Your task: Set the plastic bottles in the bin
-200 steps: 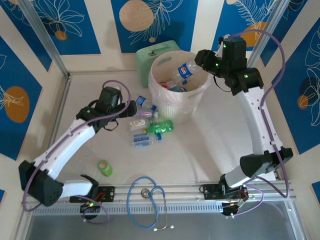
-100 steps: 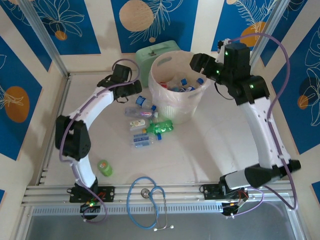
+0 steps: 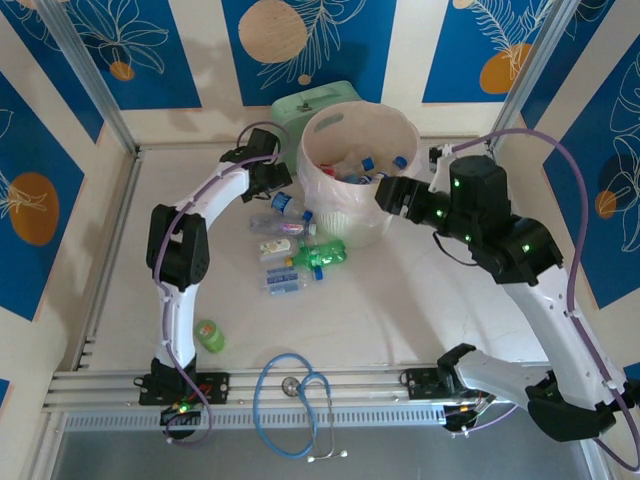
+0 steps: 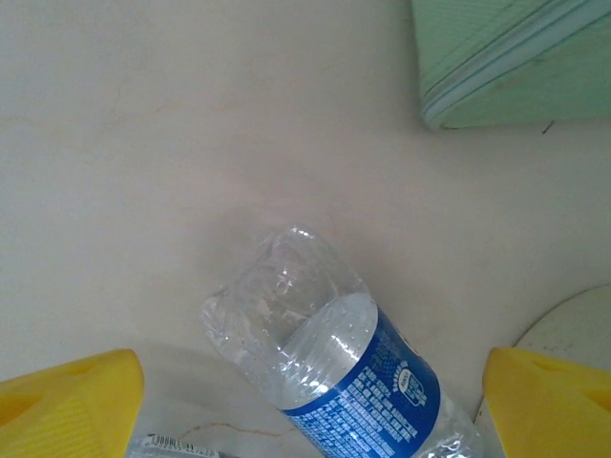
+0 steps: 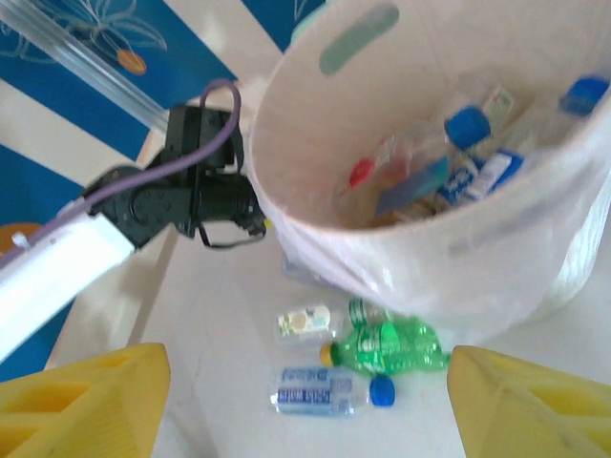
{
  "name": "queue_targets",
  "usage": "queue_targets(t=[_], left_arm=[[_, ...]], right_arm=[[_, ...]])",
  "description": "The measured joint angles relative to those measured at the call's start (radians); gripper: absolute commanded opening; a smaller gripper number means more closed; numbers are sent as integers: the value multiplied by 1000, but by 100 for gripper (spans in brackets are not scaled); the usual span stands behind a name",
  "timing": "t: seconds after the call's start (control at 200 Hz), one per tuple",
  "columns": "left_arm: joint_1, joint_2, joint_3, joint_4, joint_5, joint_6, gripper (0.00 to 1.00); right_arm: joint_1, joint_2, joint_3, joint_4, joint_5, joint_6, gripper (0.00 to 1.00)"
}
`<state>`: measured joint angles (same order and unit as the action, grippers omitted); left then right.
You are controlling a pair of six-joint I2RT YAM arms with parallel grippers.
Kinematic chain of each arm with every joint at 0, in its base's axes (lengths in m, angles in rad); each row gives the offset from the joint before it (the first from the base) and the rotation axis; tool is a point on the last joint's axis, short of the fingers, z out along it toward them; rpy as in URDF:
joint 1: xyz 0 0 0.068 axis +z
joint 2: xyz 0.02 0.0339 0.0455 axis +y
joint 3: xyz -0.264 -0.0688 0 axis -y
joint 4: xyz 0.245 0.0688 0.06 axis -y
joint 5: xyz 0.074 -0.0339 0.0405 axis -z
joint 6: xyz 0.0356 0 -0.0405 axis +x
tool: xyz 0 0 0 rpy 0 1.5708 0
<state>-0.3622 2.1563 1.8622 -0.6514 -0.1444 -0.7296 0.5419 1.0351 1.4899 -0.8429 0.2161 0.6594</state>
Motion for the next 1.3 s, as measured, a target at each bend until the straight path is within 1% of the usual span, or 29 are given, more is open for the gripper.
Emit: queue_targets(t=[0.12,0.22,0.35,0.71,0.765,0.89,1.136,1.301], left_arm=[[-1,8,0,-10,-14,-42,94],[-10,30,29,-40,-48,-56,95],[-16,75,82,-61,-66,-77,94],[-35,171,137,-91,-65,-125,91],[-40,177,142,-96,-63,-132,89],[-42,187,147,-106,-58,-152,81],[-42,189,147,-121,-60,-183,69],[-42,153,82,-90,-68,-187,62]], right_arm=[[41,-31,-53,-36,23,23,77],[49,-46,-64,-56,39,33,77],[50,-61,-64,-68,50,41,77],[55,-97,-78,-85,71,48,76],[55,-98,-79,-90,73,48,76],[55,-98,-80,-90,75,48,76],[59,-110,-80,-94,95,48,76],[60,-129,-82,-94,99,48,76]])
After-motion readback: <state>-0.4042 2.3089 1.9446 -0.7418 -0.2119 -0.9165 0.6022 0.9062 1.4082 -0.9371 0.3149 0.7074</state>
